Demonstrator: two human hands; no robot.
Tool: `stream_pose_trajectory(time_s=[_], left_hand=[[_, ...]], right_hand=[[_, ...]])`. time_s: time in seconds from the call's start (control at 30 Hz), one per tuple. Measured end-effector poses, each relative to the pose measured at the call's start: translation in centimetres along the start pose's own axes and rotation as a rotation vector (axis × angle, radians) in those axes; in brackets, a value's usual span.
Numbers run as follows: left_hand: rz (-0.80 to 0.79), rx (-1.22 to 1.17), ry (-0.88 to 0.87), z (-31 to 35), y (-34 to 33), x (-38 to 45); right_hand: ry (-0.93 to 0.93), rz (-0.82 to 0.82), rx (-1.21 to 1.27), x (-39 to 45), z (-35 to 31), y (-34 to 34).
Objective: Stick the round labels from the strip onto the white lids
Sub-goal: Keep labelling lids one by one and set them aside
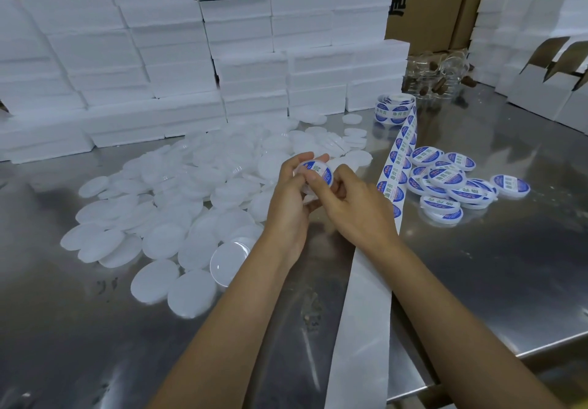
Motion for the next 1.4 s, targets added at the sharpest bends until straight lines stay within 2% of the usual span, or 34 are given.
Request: stream_pose_trajectory(time_s=[0.1,0.23,0.43,0.63,0.9,1.0,1.1,1.17,1.3,1.4], left_hand=[[-0.023,-0.069,0.016,-0.1,-0.1,0.1],[-0.026,-0.152,0.046,-0.1,-0.1,0.2],[-0.048,-0.171,0.061,-0.2,-0.3,0.2],[-0.067,-0.223,0.064,0.0,-0.3,-0.1],[-0.088,-0.351,0.118,-0.2,-0.6,-0.1],[-0.081,-0.212,0.083,0.1,-0.5,0.2],[0.006,0.127,-0.02,0.6,0.4,0.5],[0.004,0.285,-0.087,1.0,0.7,0.4],[-0.031,0.356,-0.116,1.4,0.9,0.3],[0.056,0.236,-0.131,1.7,1.5,0.2]], right_hand=[[0.028,0.001,-0.007,0.2,0.1,0.1],[0.09,0.011,0.101,0.3,0.0,0.3],[0.097,0.031,0.148,0.3,-0.1,0.7],[0.022,0.015,0.002,0.1,-0.1,0.4],[0.026,0.066,0.171,0.4,0.2,0.8],[0.048,0.09,0.177,0.5,0.2,1.1],[0.036,0.109,0.171,0.5,0.5,1.2],[0.022,0.105,0.179,0.6,0.7,1.2],[0.015,0.125,0.281,0.8,0.7,1.5],[0.013,0.068,0.357,0.7,0.5,1.1]])
Point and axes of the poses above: each hand's wrist, its own x-axis towards the middle knuckle, its own y-axis out of the back of the hand, z = x × y, the point moved 7 cm from there along x, towards the middle knuckle, and after that the axes turned 7 degrees about -x, right-handed, at the moved point
